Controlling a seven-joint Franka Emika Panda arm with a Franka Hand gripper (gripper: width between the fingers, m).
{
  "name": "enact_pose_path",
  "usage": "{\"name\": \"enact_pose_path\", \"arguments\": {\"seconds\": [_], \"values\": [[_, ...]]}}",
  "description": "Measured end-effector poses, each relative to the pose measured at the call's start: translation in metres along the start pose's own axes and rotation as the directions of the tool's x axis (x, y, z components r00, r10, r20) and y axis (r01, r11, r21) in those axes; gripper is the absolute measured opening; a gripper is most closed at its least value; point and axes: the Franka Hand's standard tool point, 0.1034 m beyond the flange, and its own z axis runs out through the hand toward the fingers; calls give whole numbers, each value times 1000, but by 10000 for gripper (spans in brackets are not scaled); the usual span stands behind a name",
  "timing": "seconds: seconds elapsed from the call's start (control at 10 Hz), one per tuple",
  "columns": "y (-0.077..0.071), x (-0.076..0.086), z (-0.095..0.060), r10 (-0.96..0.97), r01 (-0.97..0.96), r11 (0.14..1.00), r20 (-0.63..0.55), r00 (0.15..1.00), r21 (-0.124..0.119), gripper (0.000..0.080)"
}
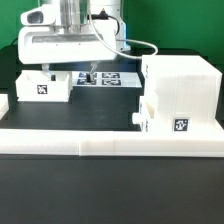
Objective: Assemble drawer
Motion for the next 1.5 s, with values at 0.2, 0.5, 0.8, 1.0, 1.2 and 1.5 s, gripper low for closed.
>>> {"name": "enact_pose_path", "arguments": {"seconds": [0.2, 0.5, 0.8, 1.0, 1.2, 1.5], "values": [[0, -7, 8, -7, 7, 1000, 14, 1000, 6, 649], [1, -19, 12, -4, 4, 1000, 14, 1000, 1, 649], [3, -20, 12, -1, 1, 1000, 14, 1000, 0, 619], [2, -20, 12, -2, 2, 1000, 14, 1000, 0, 442], [2, -20, 12, -2, 2, 1000, 14, 1000, 0, 122], [2, -19, 12, -4, 4, 1000, 13, 1000, 0, 42]]}}
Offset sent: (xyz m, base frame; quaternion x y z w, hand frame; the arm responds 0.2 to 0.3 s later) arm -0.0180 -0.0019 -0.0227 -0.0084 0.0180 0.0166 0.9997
